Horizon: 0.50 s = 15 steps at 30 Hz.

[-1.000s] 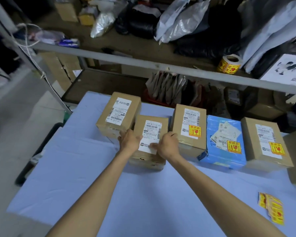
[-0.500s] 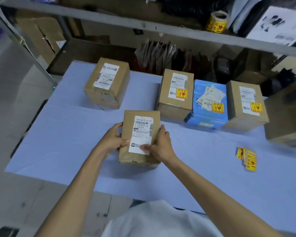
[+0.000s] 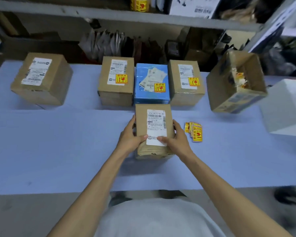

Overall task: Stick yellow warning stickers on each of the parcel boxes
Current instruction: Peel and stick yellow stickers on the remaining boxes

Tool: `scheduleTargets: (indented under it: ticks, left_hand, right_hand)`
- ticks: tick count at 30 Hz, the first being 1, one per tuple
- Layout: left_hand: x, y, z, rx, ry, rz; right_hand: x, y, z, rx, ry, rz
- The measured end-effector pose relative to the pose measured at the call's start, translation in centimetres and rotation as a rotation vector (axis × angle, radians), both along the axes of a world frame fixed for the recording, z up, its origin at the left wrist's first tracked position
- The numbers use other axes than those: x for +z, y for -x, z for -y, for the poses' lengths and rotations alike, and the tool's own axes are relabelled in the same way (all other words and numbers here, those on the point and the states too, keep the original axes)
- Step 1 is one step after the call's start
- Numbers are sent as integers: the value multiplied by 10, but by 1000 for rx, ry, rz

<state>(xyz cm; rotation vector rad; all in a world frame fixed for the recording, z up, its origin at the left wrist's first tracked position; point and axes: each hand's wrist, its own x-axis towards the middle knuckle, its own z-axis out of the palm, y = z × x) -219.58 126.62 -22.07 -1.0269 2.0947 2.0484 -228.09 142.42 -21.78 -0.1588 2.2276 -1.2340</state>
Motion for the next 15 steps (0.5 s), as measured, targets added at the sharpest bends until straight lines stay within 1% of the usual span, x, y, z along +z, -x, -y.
scheduleTargets:
  ticks: [5,10,15]
  left_hand:
    - [-8,31,-56,61,0,-16]
    - [-12,49,-69,122,115,78]
    - [-6,55,-75,157,111,88]
  right_hand:
    - [-9,30,-50,-4,30,-6]
    - [-14,43,-66,63,50,-45]
    - [-16,54,-64,79,51,-99]
